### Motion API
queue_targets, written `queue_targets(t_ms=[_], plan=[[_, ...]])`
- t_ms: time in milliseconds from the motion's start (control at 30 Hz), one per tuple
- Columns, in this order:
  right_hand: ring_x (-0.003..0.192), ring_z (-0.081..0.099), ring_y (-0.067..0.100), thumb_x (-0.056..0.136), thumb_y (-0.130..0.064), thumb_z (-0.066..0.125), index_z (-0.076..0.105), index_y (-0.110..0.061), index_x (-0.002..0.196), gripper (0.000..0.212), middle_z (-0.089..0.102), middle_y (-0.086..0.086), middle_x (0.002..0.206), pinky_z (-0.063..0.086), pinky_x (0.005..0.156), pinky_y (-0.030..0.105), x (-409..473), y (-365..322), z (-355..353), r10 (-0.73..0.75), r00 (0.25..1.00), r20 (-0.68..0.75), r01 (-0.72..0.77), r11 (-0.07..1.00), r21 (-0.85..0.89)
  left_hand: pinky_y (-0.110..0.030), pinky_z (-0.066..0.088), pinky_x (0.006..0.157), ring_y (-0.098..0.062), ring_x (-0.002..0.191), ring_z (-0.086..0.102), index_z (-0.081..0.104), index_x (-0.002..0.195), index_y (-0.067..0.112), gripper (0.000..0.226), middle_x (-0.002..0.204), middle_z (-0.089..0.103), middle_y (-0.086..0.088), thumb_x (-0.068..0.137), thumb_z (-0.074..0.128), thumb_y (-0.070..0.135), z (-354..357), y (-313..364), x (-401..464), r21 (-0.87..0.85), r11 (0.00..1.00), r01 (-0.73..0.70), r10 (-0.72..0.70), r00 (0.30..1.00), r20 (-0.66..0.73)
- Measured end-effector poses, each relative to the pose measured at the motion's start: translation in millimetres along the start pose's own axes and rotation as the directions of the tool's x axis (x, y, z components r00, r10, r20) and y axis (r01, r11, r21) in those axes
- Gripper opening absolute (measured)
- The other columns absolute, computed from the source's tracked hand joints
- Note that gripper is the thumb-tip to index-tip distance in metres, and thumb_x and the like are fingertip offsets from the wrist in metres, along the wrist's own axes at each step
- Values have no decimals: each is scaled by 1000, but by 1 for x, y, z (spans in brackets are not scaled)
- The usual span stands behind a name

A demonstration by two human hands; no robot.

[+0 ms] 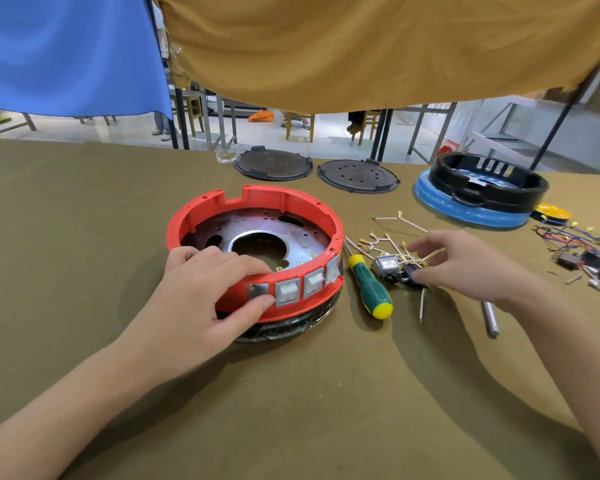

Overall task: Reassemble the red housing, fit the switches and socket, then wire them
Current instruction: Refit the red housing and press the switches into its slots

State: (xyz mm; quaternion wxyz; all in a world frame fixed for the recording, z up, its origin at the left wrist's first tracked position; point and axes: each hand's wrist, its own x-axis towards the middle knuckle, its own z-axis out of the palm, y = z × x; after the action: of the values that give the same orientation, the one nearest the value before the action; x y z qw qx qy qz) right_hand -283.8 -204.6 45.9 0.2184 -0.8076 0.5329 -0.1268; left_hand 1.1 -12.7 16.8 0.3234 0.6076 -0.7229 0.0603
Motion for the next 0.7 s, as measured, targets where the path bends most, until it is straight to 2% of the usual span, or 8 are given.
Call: queue_targets(t_ms=[100,167,267,367,467,533,600,700], plan=[[114,50,14,89,-38,68,57,-32,130,43,52,-4,123,41,94,31,3,-10,18,-135,991,-12,135,990,-38,-35,31,92,-6,84,54,64,106,32,29,87,61,21,88,51,50,0,1,1,-2,1000,1,-1,1000,-3],[118,49,16,92,-36,65,62,-31,122,31,56,-4,121,43,97,34,5,-14,29,-196,980,-36,193,979,-71,-34,31,92,-5,83,53,64,106,33,28,87,60,23,87,52,49,0,1,1,-3,1000,-6,6,1000,-6],[101,59,10,88,-26,72,65,-31,96,12,64,-14,99,44,77,22,5,-12,32,-229,968,-101,230,973,6,-35,32,93,-5,84,54,64,107,33,27,88,63,20,87,51,47,-2,2,1,-20,1000,2,-2,1000,6],[92,59,6,82,-22,78,62,-29,88,19,62,-17,88,41,69,15,4,-12,33,-236,962,-139,240,971,15,-37,34,93,-7,85,54,65,108,31,29,90,66,16,88,49,45,-4,2,1,-18,1000,6,-6,1000,19],[90,58,8,76,-11,82,65,-21,95,27,62,-10,91,47,81,25,1,-16,32,-305,922,-238,324,945,43,-36,35,93,-6,85,54,66,108,29,31,89,66,16,88,48,44,-6,1,1,-29,1000,2,-1,1000,30],[94,58,6,77,-6,81,67,-18,105,34,61,-7,99,48,91,23,-2,-19,29,-374,876,-305,408,911,55,-32,36,91,-6,85,54,66,108,28,30,87,63,19,88,49,42,-7,0,2,-38,999,-12,13,1000,26],[100,58,4,79,-6,79,67,-19,112,37,59,-6,106,47,94,17,-7,-24,28,-432,837,-335,480,874,73,-27,36,89,-6,86,53,67,108,27,29,87,61,22,87,51,41,-10,-2,2,-52,999,-13,14,1000,14],[102,61,11,83,-11,76,69,-17,115,34,58,0,108,49,93,21,-16,-36,32,-481,806,-344,560,809,181,-26,37,88,-6,89,54,67,108,26,31,89,61,18,86,52,41,-13,-3,2,-57,998,3,-3,1000,9]])
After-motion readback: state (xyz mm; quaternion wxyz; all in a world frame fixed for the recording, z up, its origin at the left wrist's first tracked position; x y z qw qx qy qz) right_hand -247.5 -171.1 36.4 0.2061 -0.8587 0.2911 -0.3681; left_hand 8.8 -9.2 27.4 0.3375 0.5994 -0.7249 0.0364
